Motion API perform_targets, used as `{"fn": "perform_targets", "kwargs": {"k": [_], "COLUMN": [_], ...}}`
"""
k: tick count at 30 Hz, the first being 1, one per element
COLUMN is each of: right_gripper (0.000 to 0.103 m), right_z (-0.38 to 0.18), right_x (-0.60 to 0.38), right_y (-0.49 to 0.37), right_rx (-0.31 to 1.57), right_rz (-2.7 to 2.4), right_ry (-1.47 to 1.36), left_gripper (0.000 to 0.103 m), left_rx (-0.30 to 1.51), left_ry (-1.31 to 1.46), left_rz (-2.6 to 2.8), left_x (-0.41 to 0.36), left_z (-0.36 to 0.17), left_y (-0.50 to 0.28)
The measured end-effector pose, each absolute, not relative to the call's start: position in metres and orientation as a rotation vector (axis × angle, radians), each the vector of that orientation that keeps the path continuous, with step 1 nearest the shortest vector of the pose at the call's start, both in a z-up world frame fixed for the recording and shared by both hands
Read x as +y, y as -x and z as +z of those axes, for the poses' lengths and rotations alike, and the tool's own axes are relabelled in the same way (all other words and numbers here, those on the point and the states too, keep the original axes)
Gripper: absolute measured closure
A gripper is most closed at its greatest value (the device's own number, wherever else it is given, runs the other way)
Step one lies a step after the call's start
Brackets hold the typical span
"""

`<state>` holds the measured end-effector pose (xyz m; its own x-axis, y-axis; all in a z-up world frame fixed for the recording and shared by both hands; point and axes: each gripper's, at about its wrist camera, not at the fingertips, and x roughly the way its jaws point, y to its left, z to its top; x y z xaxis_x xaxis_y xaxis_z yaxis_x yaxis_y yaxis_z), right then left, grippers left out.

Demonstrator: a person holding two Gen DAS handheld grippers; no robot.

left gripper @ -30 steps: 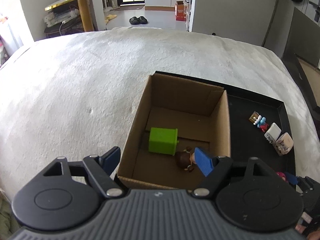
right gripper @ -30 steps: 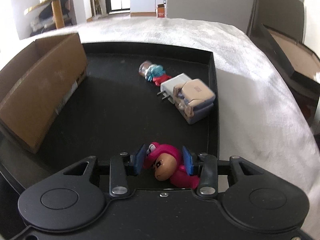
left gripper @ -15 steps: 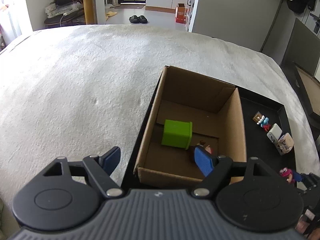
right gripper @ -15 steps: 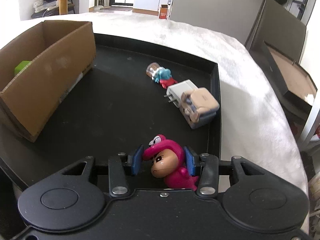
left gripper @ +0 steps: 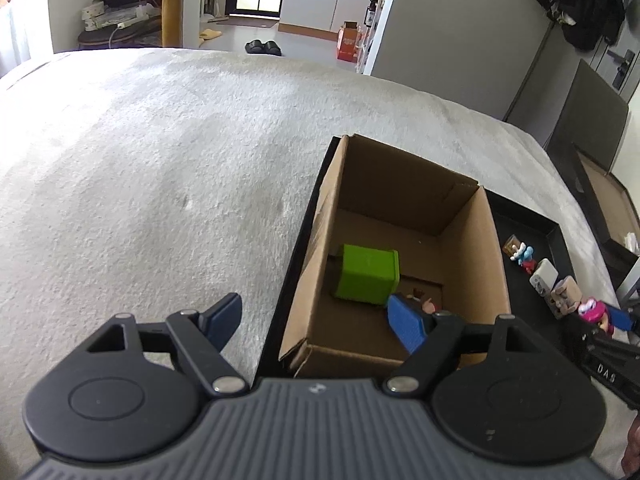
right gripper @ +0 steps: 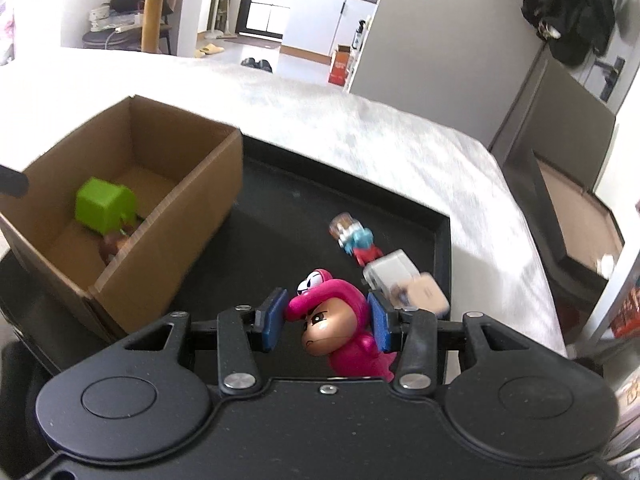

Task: Organize rigid objects
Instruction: 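Carry the pink-hooded doll over the box and open the right gripper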

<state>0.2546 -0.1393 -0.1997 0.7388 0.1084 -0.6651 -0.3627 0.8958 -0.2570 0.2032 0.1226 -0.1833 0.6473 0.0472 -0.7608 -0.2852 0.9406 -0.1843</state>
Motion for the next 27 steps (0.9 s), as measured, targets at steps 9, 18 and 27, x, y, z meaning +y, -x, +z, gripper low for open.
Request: {"fn": "perform_targets", "kwargs": {"k": [9,18,27], "right_gripper": [0.060,0.060,0.060], "right_z": [-0.176,-0.167,-0.168], "right_x": [-0.097,-0.057,-0.023], "right_y": [-0.264,-0.269,-0.273], "right_rx": [0.641,0.609,0.583], "right_rz": [0.304,0.366,0.449], "right_ry": [0.417,0.444,0.483], "left_gripper": [0.051,0.076,0.088], "left_rx": [0.825,0.815,0.823], "left_ry": [0.353,0.402,0.414], "left_rz": [0.138,0.115,0.125], "left_x": [0.131,0.136,0.141], "left_z": [-0.201,-0.203,-0.205], "left_y": [-0.204,-0.199,-0.198]}}
